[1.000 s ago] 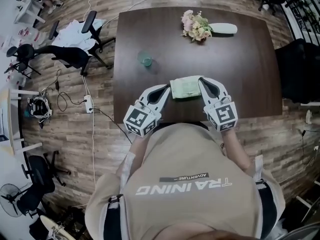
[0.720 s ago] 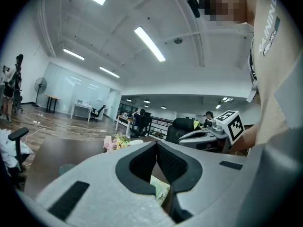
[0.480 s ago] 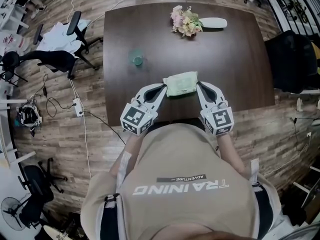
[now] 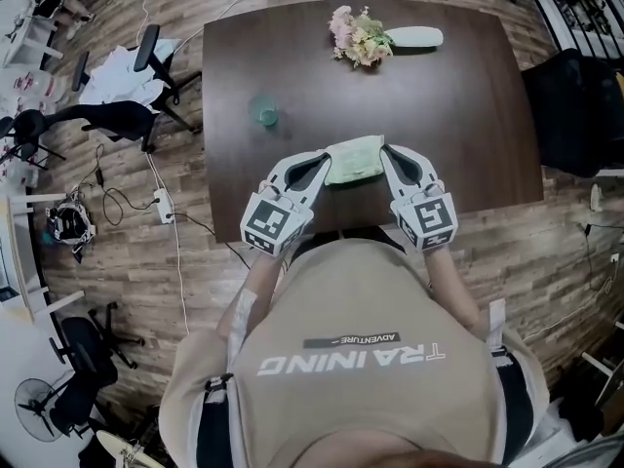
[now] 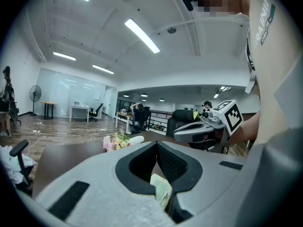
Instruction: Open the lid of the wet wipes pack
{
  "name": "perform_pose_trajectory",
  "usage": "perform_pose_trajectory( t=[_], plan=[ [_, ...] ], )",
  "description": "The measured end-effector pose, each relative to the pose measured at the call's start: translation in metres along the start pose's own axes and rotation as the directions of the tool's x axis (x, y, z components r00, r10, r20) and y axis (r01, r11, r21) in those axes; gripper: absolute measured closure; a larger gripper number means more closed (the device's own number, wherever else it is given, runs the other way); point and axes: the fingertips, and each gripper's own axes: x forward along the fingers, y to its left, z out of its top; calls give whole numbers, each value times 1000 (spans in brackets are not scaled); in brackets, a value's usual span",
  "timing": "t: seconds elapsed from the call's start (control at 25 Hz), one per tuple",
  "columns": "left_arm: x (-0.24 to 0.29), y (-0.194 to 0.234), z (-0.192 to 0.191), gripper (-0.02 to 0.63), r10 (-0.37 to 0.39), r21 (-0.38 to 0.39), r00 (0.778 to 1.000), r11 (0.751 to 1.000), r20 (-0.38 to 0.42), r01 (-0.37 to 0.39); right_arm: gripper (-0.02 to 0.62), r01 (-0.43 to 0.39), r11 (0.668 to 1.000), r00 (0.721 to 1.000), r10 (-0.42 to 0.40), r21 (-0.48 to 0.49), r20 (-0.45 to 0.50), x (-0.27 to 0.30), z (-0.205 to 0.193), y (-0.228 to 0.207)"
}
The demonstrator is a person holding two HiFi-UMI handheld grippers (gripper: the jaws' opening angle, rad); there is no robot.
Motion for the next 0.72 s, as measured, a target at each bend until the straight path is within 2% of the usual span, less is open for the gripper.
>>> perform_pose_trajectory(
  t=[0.16, 0.4, 0.48, 0.6, 0.72],
  plan=[
    [5, -4, 5, 597, 14, 3, 1000, 1000, 7, -14, 580, -47, 999, 999, 47, -13, -9, 1, -5, 6],
    [11, -5, 1, 597, 32, -8, 999, 999, -5, -32, 580, -101, 977, 994, 90, -186, -65, 0, -13, 15],
    [10, -5, 1, 597, 42, 6, 999, 999, -18, -41, 580, -122, 978, 990, 109, -170, -86, -1, -20, 18],
    [11, -4, 4, 597, 50, 14, 998, 999, -22, -50, 580, -144, 985, 986, 134, -96, -101, -3, -28, 18],
    [17, -2, 3, 597, 49, 18, 998, 999, -31, -48, 580, -158, 982, 983, 146, -104, -112, -3, -28, 13]
  ],
)
